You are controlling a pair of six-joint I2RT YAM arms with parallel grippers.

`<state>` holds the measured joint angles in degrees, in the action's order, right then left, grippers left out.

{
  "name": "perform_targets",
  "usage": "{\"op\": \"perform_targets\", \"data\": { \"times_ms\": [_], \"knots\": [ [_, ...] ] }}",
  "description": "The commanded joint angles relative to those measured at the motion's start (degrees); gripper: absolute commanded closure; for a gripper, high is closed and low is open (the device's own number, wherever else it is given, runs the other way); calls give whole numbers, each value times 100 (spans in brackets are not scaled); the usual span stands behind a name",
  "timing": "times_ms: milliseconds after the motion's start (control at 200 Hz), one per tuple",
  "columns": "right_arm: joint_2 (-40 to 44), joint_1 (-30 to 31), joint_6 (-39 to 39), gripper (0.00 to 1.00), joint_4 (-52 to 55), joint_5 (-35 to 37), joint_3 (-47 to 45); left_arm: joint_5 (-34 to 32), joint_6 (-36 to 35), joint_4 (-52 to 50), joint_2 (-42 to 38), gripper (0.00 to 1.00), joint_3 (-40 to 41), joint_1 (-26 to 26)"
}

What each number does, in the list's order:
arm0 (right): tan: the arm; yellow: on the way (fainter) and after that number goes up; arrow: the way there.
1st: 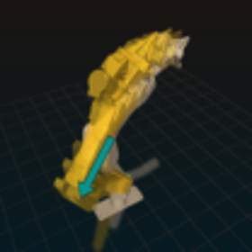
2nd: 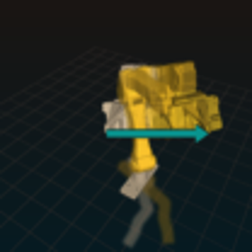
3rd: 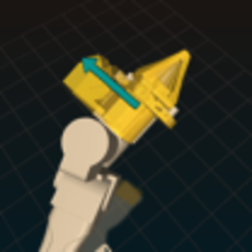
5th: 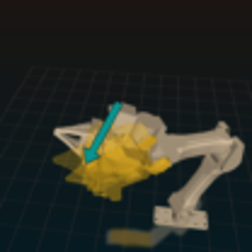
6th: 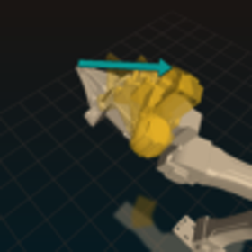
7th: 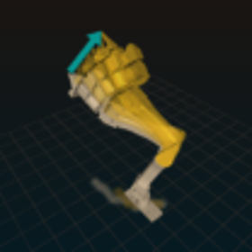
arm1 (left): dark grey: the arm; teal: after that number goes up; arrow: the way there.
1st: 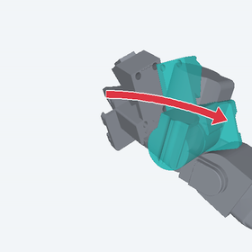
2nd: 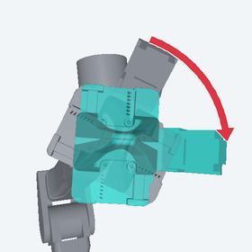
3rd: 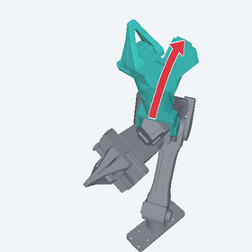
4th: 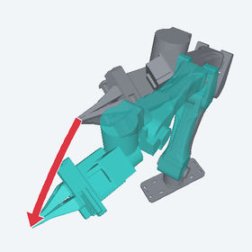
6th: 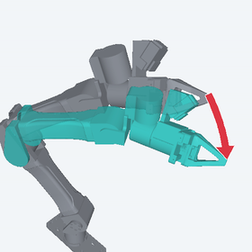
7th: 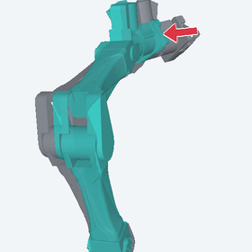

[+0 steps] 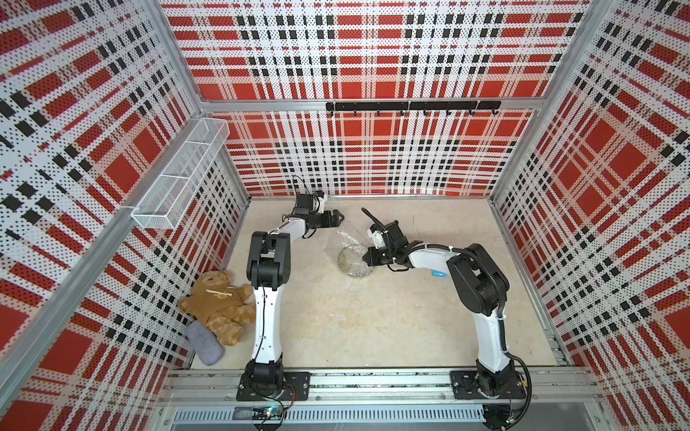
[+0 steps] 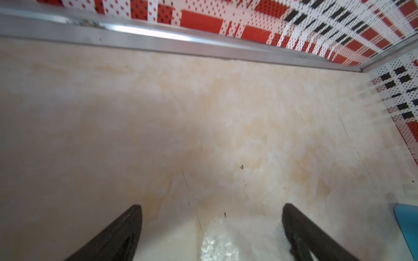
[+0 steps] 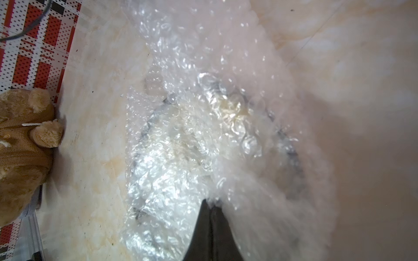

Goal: Wrap dinner plates in bubble wrap
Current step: Wrap the plate in the bubble wrap.

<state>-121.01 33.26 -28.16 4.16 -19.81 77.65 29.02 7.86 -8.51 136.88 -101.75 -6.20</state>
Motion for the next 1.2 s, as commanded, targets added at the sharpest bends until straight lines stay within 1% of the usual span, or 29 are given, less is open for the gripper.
{"op": "perform_targets", "data": {
  "times_ms": [0,80,125,155,180,316,321,351,406,511,661,701,832,897,912,952,997,1042,1107,1197],
  "knots": [
    [-222,-21,-12,100,875,256,-303,540,-114,-276,205,17,-67,10],
    [-221,-21,-33,100,882,208,-341,1135,163,169,175,37,106,65],
    [-232,-21,-57,100,884,212,-361,1425,401,536,136,50,246,64],
    [-245,-21,-74,100,889,201,-353,1688,564,812,114,54,344,54],
    [-260,-21,-76,100,902,195,-356,1785,649,963,101,57,388,36],
    [-257,-21,-147,100,858,197,-410,1708,626,1153,-47,82,586,-15],
    [-257,-21,-147,100,858,197,-410,1687,636,1160,-56,85,586,-15],
    [-265,-21,-146,100,865,192,-399,1661,717,1274,-137,93,656,29],
    [-274,-21,-107,100,938,211,-354,1545,1009,1654,-379,100,929,112],
    [-230,-21,-143,100,1009,454,-357,1382,1449,2530,-1096,100,1602,185],
    [-265,-21,-313,100,985,418,-353,1040,1656,3425,-2278,100,2682,-66],
    [-282,-21,-508,100,973,421,-348,986,1683,3554,-2527,100,2967,-158],
    [-303,-27,-748,100,850,336,-399,707,1664,3601,-3127,100,3704,-566],
    [-303,-29,-852,100,766,265,-404,715,1803,3653,-3330,100,4014,-746],
    [-301,-30,-870,100,748,253,-402,709,1830,3680,-3372,100,4078,-941],
    [-300,-29,-928,100,690,235,-416,659,1906,3727,-3462,100,4260,-1165],
    [-307,-27,-1009,100,616,208,-430,496,1910,3732,-3540,100,4432,-1409],
    [-317,-30,-1058,100,554,183,-435,200,1862,3645,-3603,100,4588,-1601],
    [-322,-30,-1095,100,503,143,-428,-49,1908,3644,-3634,100,4821,-1740],
    [-300,-30,-1141,100,437,83,-435,-48,2133,3743,-3585,100,5070,-1758]
  ]
}}
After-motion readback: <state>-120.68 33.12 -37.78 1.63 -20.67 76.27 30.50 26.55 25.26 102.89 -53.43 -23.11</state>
